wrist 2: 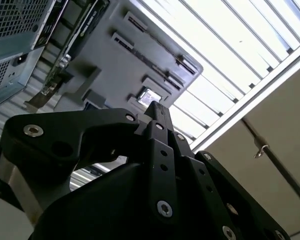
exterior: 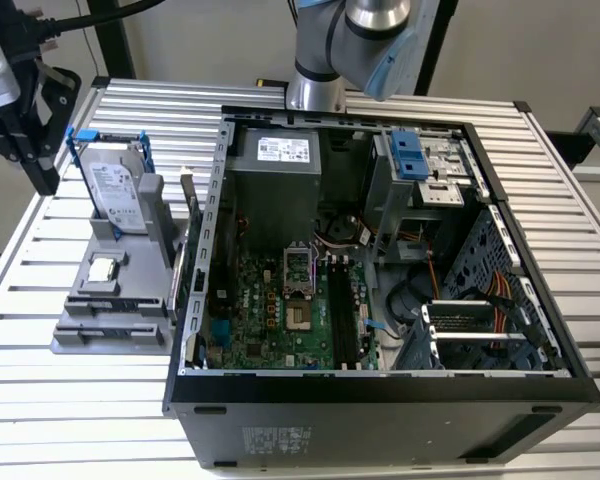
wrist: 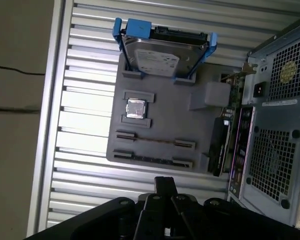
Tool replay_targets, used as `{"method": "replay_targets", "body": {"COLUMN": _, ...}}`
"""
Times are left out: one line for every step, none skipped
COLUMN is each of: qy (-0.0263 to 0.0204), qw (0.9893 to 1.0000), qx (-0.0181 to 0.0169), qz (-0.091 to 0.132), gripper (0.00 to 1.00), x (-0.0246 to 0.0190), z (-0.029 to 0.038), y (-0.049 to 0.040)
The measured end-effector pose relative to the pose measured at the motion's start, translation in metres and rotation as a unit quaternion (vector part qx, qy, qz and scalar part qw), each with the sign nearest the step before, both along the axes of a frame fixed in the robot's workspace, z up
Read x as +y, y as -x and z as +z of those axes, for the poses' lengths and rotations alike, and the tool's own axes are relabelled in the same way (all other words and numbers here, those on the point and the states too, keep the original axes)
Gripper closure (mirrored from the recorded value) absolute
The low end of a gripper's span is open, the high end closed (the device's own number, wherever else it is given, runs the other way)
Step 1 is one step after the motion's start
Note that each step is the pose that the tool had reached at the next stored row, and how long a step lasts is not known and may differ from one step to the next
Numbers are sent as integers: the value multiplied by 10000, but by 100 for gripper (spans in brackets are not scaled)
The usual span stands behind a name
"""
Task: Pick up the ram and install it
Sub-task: 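Pick up the ram and move it above insertion slot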
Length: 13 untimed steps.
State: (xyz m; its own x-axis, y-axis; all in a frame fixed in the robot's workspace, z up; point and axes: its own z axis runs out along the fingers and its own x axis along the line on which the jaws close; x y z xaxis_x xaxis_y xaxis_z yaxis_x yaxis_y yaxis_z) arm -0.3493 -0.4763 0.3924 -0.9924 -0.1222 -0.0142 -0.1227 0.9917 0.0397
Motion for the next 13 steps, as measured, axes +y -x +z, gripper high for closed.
{"method": "replay_targets", "body": {"qy": 2, "qw": 10000, "qx": 0, "qz": 38, "gripper": 100, "x": 0, "z": 0, "y": 0}}
{"method": "replay_targets", "body": {"qy": 3, "qw": 10000, "qx": 0, "qz": 79, "gripper": 100, "x": 0, "z": 0, "y": 0}}
{"method": "replay_targets", "body": {"qy": 5, "qw": 9999, "qx": 0, "qz": 121, "gripper": 100, "x": 0, "z": 0, "y": 0}}
{"method": "replay_targets", "body": {"qy": 6, "qw": 9999, "qx": 0, "qz": 162, "gripper": 100, "x": 0, "z": 0, "y": 0}}
{"method": "replay_targets", "body": {"qy": 7, "qw": 9998, "qx": 0, "qz": 205, "gripper": 100, "x": 0, "z": 0, "y": 0}}
{"method": "replay_targets", "body": {"qy": 9, "qw": 9997, "qx": 0, "qz": 250, "gripper": 100, "x": 0, "z": 0, "y": 0}}
{"method": "replay_targets", "body": {"qy": 10, "qw": 9995, "qx": 0, "qz": 301, "gripper": 100, "x": 0, "z": 0, "y": 0}}
{"method": "replay_targets", "body": {"qy": 10, "qw": 9994, "qx": 0, "qz": 352, "gripper": 100, "x": 0, "z": 0, "y": 0}}
{"method": "replay_targets", "body": {"qy": 10, "qw": 9992, "qx": 0, "qz": 404, "gripper": 100, "x": 0, "z": 0, "y": 0}}
{"method": "replay_targets", "body": {"qy": 11, "qw": 9990, "qx": 0, "qz": 453, "gripper": 100, "x": 0, "z": 0, "y": 0}}
{"method": "replay_targets", "body": {"qy": 12, "qw": 9987, "qx": 0, "qz": 503, "gripper": 100, "x": 0, "z": 0, "y": 0}}
{"method": "replay_targets", "body": {"qy": 12, "qw": 9985, "qx": 0, "qz": 553, "gripper": 100, "x": 0, "z": 0, "y": 0}}
{"method": "replay_targets", "body": {"qy": 13, "qw": 9982, "qx": 0, "qz": 601, "gripper": 100, "x": 0, "z": 0, "y": 0}}
